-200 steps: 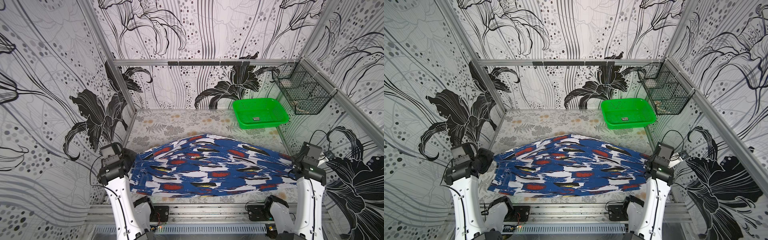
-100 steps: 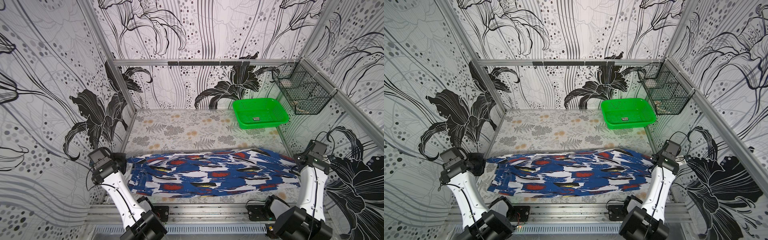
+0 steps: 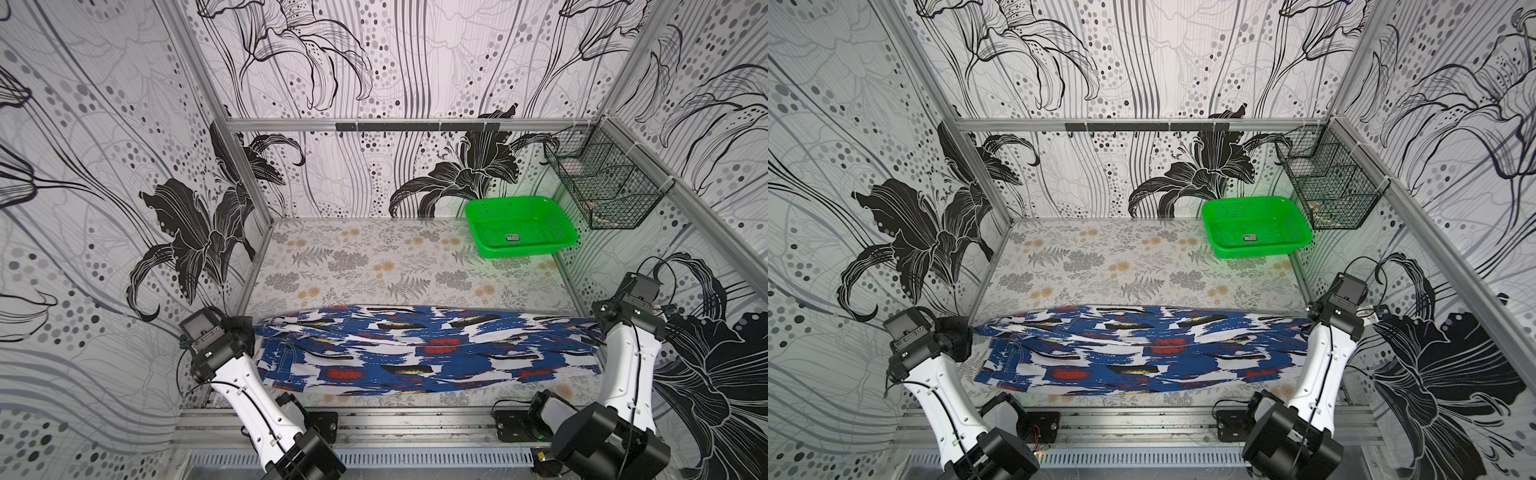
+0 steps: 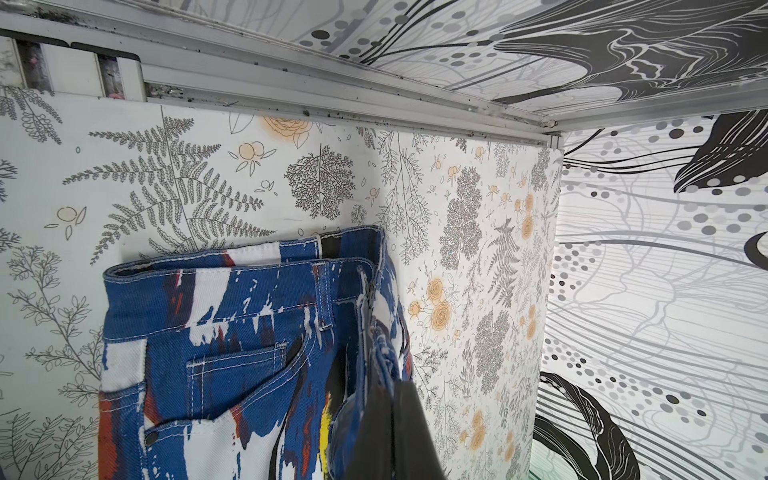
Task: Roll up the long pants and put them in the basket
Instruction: Fold the long pant at the center of the board.
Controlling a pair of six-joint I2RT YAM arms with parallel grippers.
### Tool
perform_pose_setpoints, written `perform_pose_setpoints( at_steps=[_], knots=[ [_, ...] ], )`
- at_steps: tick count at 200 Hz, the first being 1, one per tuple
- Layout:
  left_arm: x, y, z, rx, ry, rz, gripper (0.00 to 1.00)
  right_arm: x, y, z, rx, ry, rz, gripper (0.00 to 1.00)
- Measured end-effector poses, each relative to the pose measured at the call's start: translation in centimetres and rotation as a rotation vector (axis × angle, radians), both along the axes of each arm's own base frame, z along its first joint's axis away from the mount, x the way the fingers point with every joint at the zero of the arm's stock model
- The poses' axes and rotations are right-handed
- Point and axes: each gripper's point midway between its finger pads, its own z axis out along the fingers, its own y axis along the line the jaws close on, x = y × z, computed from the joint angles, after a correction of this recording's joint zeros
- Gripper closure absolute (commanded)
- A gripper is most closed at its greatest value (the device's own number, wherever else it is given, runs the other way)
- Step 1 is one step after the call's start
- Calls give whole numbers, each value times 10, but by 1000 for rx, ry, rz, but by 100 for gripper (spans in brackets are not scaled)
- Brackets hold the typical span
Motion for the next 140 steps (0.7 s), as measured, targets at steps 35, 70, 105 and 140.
perform_pose_setpoints(
  at_steps=[35, 70, 105, 140],
  knots=[
    [-9, -2, -1, 7, 22, 19, 100, -4, 3, 5, -11, -9, -1, 100],
    [-19, -6, -6, -11, 59, 54, 100, -9, 7, 10, -42, 10, 4, 100],
    [-23, -8, -2, -30, 64, 79, 100, -16, 10, 15, -80, 29, -2, 100],
    [-24, -10, 1, -39, 53, 90, 100, -20, 8, 18, -112, 52, -14, 100]
  ],
)
